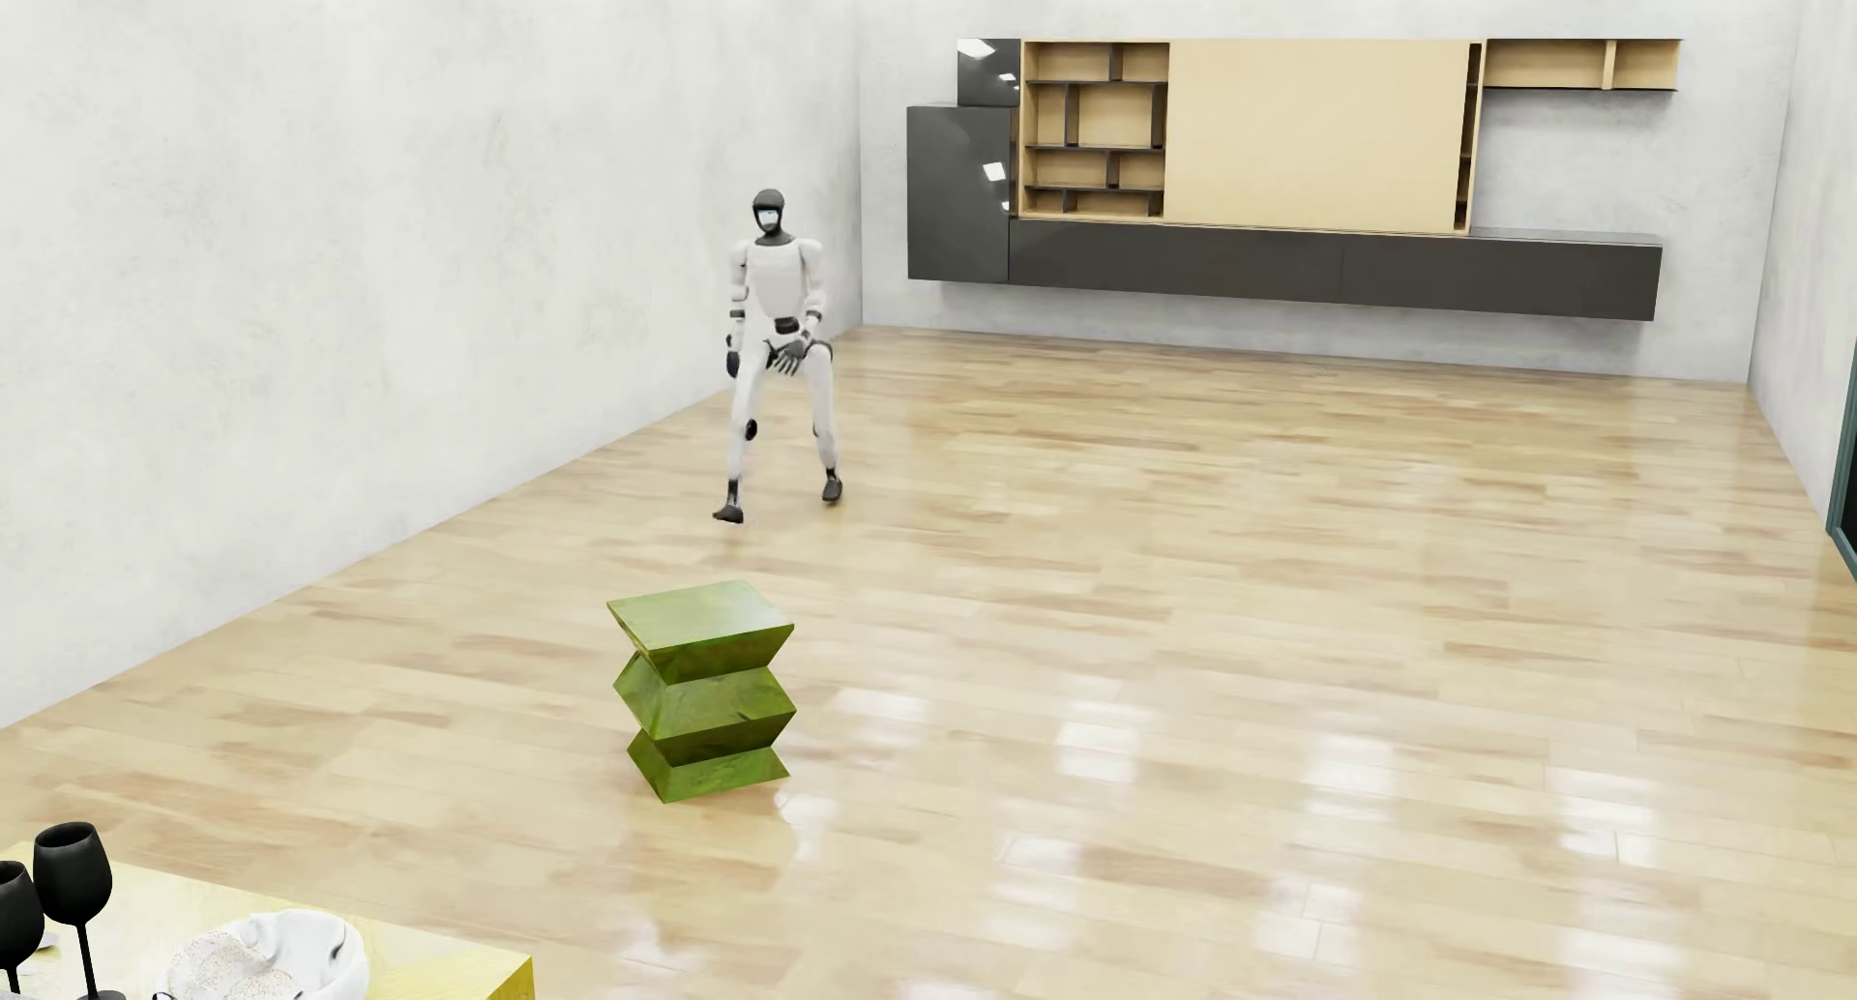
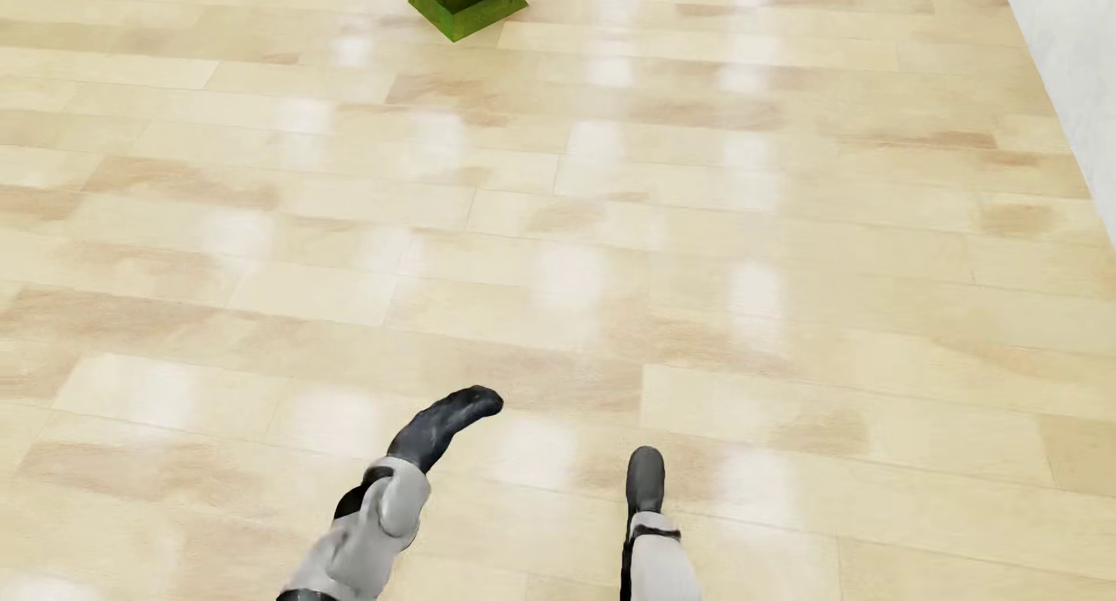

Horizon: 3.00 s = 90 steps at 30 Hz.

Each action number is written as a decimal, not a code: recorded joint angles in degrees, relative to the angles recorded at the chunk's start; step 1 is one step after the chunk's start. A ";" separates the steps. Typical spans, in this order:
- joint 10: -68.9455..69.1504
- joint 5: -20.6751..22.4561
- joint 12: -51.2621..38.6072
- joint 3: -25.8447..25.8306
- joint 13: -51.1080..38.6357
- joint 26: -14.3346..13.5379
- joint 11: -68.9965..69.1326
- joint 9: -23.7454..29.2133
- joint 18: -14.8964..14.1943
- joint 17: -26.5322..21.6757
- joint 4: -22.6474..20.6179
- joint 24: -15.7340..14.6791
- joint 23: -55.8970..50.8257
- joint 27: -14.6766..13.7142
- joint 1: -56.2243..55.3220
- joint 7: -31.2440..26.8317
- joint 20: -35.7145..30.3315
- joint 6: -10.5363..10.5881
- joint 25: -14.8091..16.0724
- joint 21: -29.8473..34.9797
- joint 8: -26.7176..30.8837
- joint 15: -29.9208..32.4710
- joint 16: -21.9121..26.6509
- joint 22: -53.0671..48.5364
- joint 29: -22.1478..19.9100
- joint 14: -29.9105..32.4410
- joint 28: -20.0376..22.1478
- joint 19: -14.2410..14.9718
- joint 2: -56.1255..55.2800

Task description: Head to the endtable

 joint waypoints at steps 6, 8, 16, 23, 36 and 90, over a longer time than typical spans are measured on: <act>52.16 2.79 16.64 -1.47 7.32 2.26 18.58 1.31 0.76 8.97 18.08 -12.88 3.19 1.13 -13.10 -1.04 -7.03 3.21 -1.78 -7.85 -11.02 -5.42 13.62 -22.38 -6.37 31.42 -6.80 -6.18 10.60; 53.06 8.55 22.32 1.10 -2.21 11.47 12.78 1.18 1.83 5.11 14.12 -13.32 5.46 -0.68 -27.19 1.13 -0.78 4.19 -7.45 -0.14 -10.01 -12.13 7.92 -11.06 -2.96 21.59 0.14 -4.49 22.64; 0.52 8.35 44.17 9.54 -26.98 14.37 12.46 0.34 -6.80 -6.22 11.99 -13.57 -28.45 -11.38 -43.05 8.52 18.47 0.81 -7.77 10.59 3.68 -7.84 -2.67 6.76 -16.62 23.26 5.95 -4.10 60.19; 4.98 3.89 17.74 3.93 -10.63 22.03 44.94 1.06 1.89 4.36 1.60 2.93 -11.92 0.54 -13.74 6.81 11.42 -1.28 5.87 -2.32 -1.41 -1.73 -0.08 13.63 -21.44 7.56 -3.44 -1.77 12.44; 47.68 3.39 30.20 6.95 -1.19 2.23 15.64 1.01 -1.97 0.85 4.05 -10.53 -9.29 0.71 -39.46 -8.04 2.94 1.30 -9.09 2.16 -27.73 -17.91 1.51 -15.45 -8.86 14.41 10.95 -3.50 33.94; 5.19 3.04 18.22 3.93 -14.83 17.24 3.05 -2.05 -2.33 3.88 10.03 -2.74 4.93 -1.87 -12.11 5.23 19.32 1.81 3.31 4.16 -21.20 -13.57 -2.64 13.00 -16.34 7.85 -2.65 -2.04 39.33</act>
